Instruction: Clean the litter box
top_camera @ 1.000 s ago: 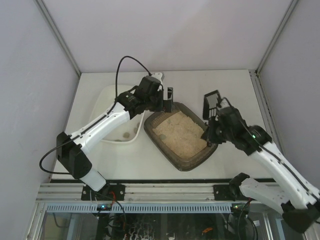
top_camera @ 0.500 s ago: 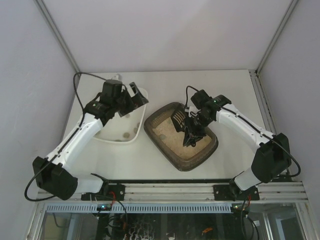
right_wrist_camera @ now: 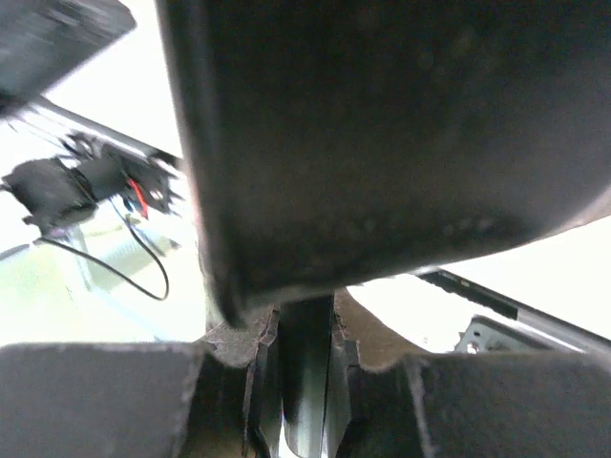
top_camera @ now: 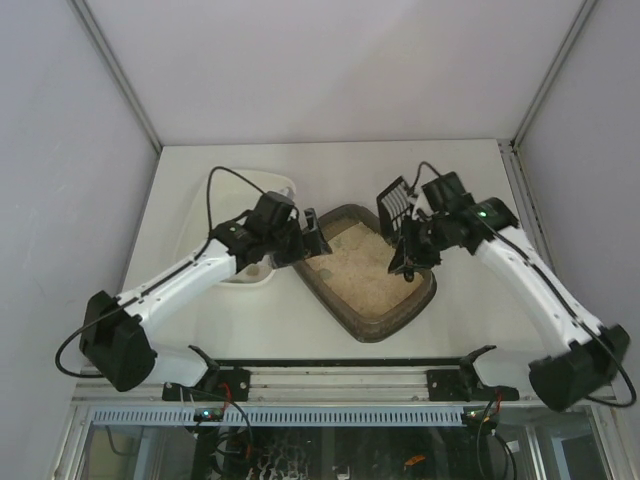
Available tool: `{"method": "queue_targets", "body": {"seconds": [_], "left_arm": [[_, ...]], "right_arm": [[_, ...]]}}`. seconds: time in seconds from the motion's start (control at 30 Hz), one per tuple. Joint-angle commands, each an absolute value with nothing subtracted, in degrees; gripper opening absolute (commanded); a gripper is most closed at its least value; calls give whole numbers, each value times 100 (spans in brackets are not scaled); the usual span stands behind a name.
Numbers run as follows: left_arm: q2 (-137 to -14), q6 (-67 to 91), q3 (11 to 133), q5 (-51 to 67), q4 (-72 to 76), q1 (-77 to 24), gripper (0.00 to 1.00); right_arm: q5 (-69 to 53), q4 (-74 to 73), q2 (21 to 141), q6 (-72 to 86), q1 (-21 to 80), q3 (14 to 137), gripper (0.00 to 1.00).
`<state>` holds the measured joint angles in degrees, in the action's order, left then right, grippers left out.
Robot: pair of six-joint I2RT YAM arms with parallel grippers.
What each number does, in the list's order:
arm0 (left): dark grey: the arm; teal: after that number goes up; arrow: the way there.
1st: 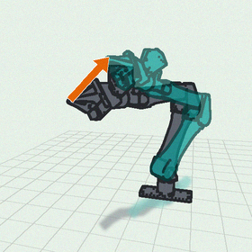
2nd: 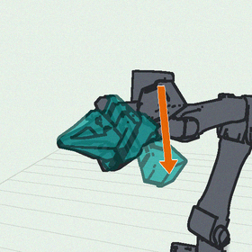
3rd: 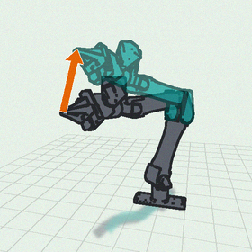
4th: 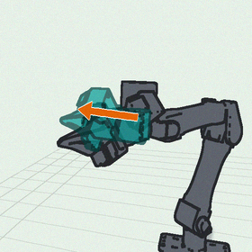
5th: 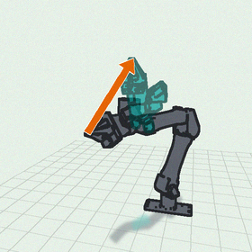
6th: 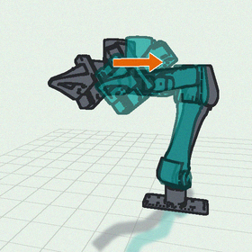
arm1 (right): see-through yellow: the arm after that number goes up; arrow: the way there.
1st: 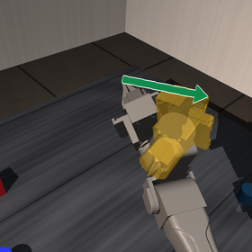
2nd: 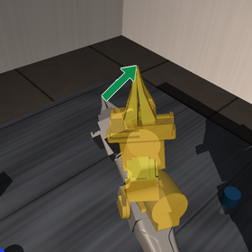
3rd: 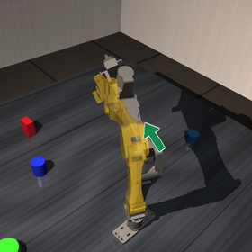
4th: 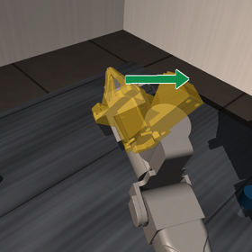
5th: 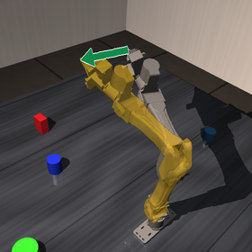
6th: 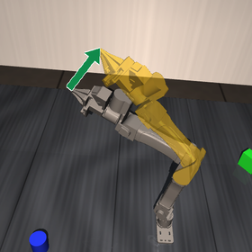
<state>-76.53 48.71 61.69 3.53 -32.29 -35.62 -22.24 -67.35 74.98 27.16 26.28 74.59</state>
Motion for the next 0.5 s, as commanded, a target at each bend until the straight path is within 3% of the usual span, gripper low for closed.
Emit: {"method": "queue_targets", "body": {"seconds": [0.0, 0.17, 0.47], "left_arm": [[-8009, 5046, 6492, 59, -3478, -3860, 94], [-8014, 5870, 5881, 289, -3314, -3878, 92], [-8521, 6221, 5966, 69, -3737, -3937, 79]], "right_arm": [[-1973, -6159, 6531, 3319, 2452, 7404, 0], [-1972, -6072, 6008, 3497, 2370, 6960, 0], [-1973, -5821, 5418, 3529, 2055, 6058, 0]]}}
